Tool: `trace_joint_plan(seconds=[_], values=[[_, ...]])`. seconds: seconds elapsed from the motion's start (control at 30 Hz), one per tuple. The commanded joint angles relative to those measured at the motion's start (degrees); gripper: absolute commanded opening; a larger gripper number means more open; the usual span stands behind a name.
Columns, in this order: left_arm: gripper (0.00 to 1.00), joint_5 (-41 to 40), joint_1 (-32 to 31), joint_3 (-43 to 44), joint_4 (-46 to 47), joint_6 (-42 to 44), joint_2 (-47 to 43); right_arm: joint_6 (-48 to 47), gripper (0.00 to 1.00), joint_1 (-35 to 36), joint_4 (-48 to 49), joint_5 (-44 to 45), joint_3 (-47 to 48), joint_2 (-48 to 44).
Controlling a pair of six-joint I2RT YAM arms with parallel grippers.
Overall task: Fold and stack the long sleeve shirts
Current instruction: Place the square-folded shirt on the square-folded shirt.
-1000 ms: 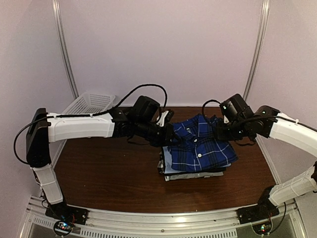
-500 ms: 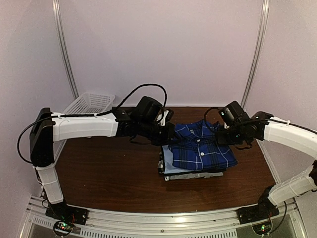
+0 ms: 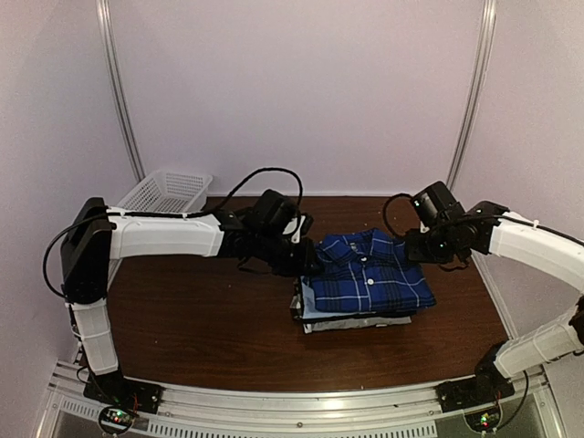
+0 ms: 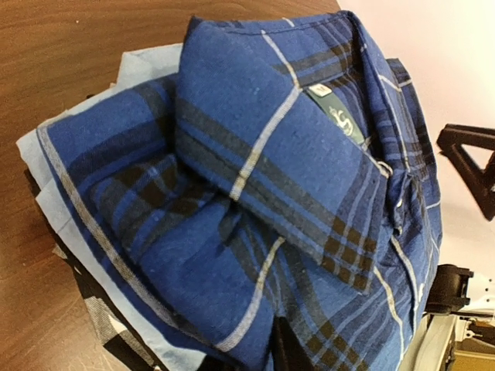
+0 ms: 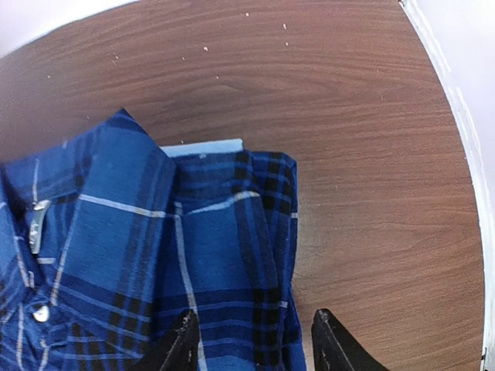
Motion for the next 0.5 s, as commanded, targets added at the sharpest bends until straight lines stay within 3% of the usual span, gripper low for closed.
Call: trace_joint_plan(seconds=[0.0, 0.23, 0.47], values=[[0.23, -2.72, 1.08, -1.77, 0.1, 1.23, -0.48, 0.16, 0.51, 2.88, -3.46, 2.75, 4.99, -1.58], [0.25, -2.67, 2.37, -4.64, 0.49, 1.44, -1.47, 1.52, 0.53, 8.38, -0.56, 1.56, 5.09, 1.23], [0.25, -2.52, 2.72, -4.52, 0.09, 2.31, -2.08, 2.91, 0.6, 4.1, 6.76, -1.73, -3.38, -0.54]])
